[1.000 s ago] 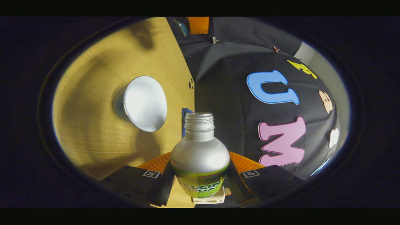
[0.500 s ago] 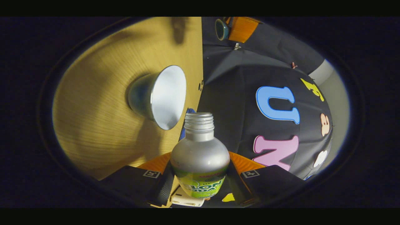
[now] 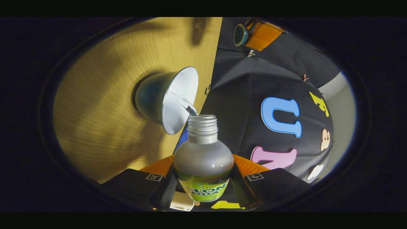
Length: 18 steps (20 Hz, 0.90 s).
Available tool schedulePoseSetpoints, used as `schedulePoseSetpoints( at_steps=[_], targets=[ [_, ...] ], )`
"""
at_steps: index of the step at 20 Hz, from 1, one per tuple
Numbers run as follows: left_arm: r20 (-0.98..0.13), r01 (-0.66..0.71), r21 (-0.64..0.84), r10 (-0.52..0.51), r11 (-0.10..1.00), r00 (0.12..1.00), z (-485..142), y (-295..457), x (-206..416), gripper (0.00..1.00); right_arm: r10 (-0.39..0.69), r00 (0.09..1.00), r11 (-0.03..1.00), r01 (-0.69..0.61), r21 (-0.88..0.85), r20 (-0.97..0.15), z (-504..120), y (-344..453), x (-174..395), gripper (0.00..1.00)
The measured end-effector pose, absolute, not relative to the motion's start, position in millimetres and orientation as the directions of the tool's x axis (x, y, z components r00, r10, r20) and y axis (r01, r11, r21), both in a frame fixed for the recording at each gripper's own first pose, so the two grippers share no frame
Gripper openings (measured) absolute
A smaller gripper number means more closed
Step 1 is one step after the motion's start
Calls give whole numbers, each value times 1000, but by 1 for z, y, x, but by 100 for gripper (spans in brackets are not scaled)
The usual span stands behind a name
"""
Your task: Open the teacup lid with one hand, grasp the water bottle and pour water into the teacup with the other hand; after pouring, place the water bottle on the coaster and then close the teacup lid.
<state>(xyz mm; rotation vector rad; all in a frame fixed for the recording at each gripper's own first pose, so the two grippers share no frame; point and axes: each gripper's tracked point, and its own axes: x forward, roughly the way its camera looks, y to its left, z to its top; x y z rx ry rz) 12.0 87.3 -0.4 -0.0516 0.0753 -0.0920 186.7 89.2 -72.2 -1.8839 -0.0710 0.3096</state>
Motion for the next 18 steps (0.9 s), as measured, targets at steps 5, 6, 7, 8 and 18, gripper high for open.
schedulePoseSetpoints(
  at_steps=[5, 6, 7, 8, 18],
  targets=[
    [-76, 92, -59, -97, 994, 992, -1, 89, 10, 29, 213, 964, -376, -71, -924, -161, -71, 91, 184, 78],
    [-76, 93, -61, -97, 994, 992, -2, 88, 11, 29, 217, 964, -386, -62, -921, -156, -69, 90, 184, 78],
    [-77, 92, -63, -97, 994, 992, -2, 88, 10, 29, 222, 963, -392, -57, -918, -154, -69, 91, 185, 78],
    [-78, 90, -64, -95, 994, 992, -3, 89, 9, 29, 225, 962, -398, -54, -916, -155, -70, 92, 185, 78],
    [-83, 104, -75, -111, 992, 990, -4, 88, 5, 29, 255, 960, -474, 21, -880, -114, -48, 96, 191, 78]
  ],
)
